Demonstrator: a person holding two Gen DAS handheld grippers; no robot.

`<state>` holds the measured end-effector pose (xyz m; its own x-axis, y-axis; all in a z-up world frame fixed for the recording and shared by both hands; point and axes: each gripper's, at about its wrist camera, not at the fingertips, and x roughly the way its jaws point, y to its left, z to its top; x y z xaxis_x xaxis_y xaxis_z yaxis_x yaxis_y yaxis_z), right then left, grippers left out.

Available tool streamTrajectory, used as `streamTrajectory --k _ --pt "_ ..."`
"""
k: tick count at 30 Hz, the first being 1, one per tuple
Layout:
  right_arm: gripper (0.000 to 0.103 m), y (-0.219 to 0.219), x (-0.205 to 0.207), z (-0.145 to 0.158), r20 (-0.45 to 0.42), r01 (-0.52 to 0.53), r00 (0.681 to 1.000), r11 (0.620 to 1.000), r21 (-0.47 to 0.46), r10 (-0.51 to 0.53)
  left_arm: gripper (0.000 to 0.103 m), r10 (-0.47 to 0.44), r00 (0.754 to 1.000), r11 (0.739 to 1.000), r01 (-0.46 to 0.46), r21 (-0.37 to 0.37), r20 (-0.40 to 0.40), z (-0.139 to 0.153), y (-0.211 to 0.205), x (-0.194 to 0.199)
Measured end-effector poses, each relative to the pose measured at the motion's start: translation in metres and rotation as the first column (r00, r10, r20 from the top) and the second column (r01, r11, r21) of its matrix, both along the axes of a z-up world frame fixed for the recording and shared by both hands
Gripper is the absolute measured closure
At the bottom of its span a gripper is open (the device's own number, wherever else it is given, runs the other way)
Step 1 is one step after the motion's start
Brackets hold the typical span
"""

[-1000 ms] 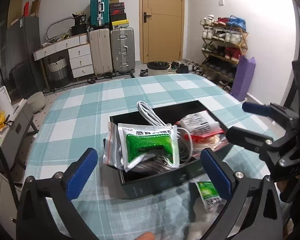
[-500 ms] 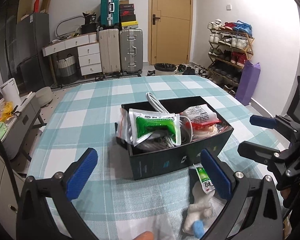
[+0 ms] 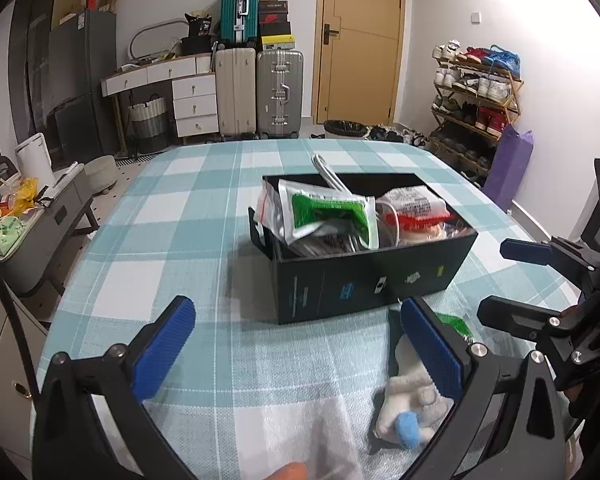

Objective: Organize soft objects
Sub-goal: 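Move the left tool toward the white plush toy while the right tool approaches the green packet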

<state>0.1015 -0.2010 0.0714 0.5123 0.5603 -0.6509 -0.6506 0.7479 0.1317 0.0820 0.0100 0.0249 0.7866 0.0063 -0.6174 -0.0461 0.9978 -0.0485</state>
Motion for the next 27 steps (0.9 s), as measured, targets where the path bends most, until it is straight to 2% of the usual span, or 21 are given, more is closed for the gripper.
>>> streamTrajectory --k 13,27 --pt "0.001 0.015 0.002 -0.024 -0.068 -0.034 0.997 0.995 -0.092 0.027 0.0 -0.011 1.0 1.0 0.012 0.013 -0.029 -0.011 -0.004 -0.007" --pt "0.001 0.013 0.016 -0.046 -0.142 0.018 0.989 0.988 -0.155 -0.04 0.0 -0.057 0.996 0.998 0.058 0.008 -0.072 -0.022 -0.014 -0.006"
